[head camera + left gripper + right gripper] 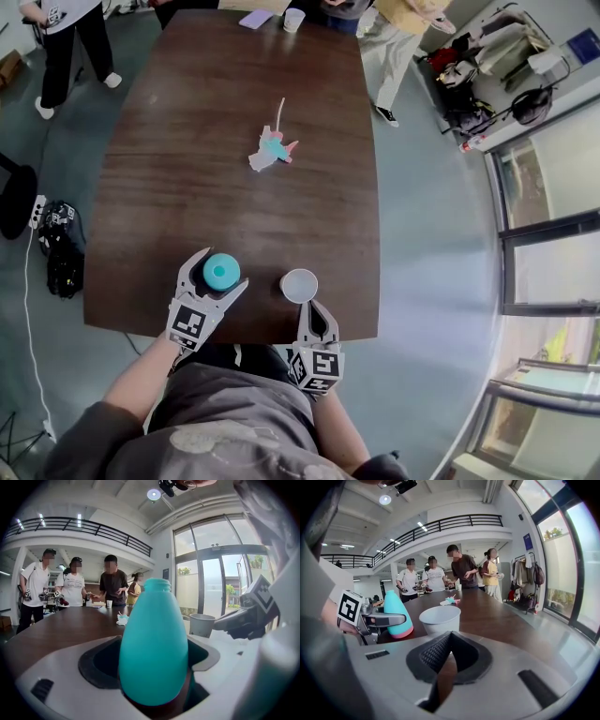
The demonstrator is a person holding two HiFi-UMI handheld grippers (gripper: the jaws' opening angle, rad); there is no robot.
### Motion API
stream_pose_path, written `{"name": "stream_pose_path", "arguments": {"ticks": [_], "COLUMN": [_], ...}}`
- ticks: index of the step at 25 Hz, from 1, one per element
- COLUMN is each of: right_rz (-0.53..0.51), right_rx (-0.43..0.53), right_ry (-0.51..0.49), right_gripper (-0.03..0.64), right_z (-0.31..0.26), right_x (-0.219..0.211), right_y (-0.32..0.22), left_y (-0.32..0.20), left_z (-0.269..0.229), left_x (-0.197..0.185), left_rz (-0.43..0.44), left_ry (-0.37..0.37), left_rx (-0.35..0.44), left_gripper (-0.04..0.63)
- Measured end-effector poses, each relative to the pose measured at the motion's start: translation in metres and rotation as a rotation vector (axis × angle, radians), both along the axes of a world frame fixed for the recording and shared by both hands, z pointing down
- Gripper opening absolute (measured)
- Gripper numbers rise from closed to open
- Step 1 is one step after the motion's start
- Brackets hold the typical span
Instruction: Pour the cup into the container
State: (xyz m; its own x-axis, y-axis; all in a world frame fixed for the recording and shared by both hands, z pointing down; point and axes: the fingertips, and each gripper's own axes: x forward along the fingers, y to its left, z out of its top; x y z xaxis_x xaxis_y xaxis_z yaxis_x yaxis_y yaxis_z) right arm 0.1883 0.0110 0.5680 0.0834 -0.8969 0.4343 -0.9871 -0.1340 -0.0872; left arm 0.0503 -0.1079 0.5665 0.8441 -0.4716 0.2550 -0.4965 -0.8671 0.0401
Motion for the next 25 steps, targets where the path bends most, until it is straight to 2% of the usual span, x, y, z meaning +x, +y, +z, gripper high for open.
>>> {"name": "stream_pose_path", "arguments": {"ticks": [2, 6, 11, 16, 25], "right_rz": [-0.036, -0.123, -0.156, -0.152, -0.136], "right_rx": [-0.002, -0.032, -0.048, -0.042, -0.057], "right_ry": [-0.003, -0.015, 0.014, 0.015, 0.010], "right_gripper": [-0.006, 0.185, 0.273, 0.316, 0.325], "right_z": [0.003, 0.013, 0.021, 0.025, 0.026], "right_x": [-0.004, -0.016, -0.023, -0.027, -0.024], "right_y": [-0.001, -0.004, -0.012, -0.032, -0.047], "left_y": [0.000, -0.001, 0.000, -0.001, -0.001], "left_z": [0.000, 0.000, 0.001, 0.002, 0.001], "left_x": [0.000, 0.000, 0.001, 0.001, 0.002], "left_rz": [0.001, 0.003, 0.001, -0.010, -0.033], "left_ry": [0.003, -0.001, -0.010, -0.016, -0.015], "left_rx": [-0.004, -0.007, -0.004, -0.003, -0.012], "left_gripper": [0.407, 0.407, 0.407, 0.407, 0.407]}}
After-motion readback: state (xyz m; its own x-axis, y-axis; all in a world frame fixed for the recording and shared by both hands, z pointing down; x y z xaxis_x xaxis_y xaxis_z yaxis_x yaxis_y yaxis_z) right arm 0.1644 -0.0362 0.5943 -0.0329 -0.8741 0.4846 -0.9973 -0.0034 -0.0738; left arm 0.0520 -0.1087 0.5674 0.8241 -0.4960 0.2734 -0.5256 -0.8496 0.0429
